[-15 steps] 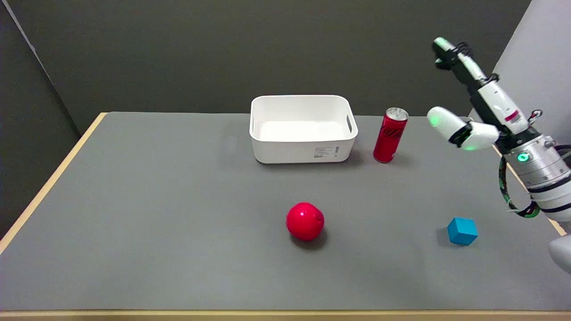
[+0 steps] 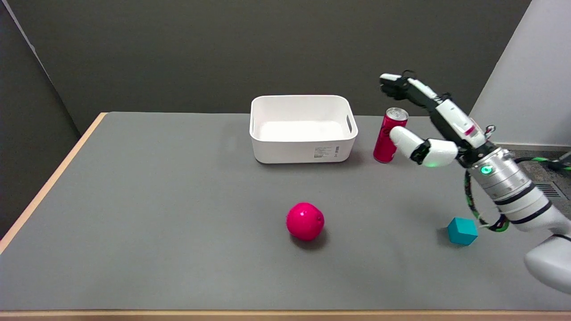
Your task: Pick up the pomegranate.
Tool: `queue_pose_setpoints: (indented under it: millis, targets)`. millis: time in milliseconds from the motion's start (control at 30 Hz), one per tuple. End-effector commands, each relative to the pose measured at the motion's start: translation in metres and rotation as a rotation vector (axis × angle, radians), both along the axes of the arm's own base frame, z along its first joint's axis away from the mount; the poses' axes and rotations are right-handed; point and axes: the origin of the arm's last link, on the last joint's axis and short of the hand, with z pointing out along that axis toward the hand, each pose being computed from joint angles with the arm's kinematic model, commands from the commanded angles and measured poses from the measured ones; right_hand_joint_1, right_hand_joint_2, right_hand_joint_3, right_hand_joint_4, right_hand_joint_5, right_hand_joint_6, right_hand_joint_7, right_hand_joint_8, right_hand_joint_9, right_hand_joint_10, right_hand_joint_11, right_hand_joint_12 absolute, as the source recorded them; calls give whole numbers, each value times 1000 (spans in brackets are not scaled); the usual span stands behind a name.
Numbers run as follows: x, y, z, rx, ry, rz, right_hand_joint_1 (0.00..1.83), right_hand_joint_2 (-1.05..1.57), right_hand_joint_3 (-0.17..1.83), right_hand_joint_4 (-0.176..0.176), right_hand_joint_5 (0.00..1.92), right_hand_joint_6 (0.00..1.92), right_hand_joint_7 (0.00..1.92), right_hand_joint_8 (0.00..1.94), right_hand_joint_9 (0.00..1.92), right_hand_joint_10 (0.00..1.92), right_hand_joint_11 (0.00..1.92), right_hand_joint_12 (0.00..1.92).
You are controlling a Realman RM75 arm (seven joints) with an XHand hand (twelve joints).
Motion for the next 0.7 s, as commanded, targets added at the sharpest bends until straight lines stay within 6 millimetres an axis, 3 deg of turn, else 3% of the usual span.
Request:
queue_pose_setpoints:
  millis: [33,167,433,567,700]
  targets:
    - [-21,0,-91,99,-19,-61,371,650,1022,103,173,437,323,411,265,668,103,1084]
    - [-32,-4,-107,129,17,-69,400,658,959,104,187,418,347,385,281,682,87,1167]
    - [-34,-8,-135,206,12,-71,376,642,905,100,191,405,348,358,269,693,100,1181]
    - [-34,-12,-135,173,70,-84,390,639,902,98,192,405,349,358,268,700,102,1188]
    - [-40,-15,-120,101,92,-142,407,637,895,90,196,404,360,364,272,725,108,1211]
